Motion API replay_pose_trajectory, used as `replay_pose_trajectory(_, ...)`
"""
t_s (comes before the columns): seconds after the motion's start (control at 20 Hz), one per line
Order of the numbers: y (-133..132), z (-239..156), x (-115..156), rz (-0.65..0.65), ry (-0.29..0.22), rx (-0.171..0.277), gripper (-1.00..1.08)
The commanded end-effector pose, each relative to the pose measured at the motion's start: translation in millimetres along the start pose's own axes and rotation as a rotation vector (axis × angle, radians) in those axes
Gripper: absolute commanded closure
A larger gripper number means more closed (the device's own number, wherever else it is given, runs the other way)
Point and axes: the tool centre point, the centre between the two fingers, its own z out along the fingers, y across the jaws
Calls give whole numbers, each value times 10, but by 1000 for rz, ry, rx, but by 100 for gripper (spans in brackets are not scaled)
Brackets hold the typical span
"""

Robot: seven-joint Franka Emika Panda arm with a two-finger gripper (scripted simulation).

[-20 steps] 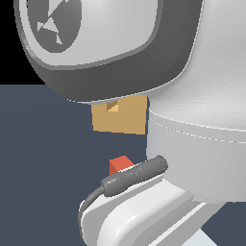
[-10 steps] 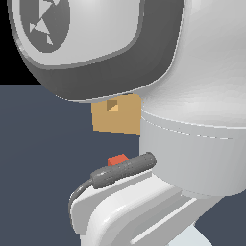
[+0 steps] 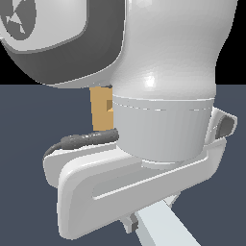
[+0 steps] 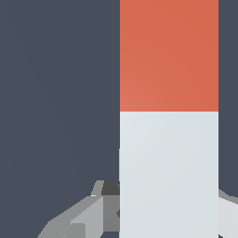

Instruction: Insert the peg into the horizontal hole in a box.

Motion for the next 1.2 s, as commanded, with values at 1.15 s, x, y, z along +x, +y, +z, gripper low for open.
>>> replay_pose_trajectory(1.15,-350,-590,1605,450,-1,-5,108)
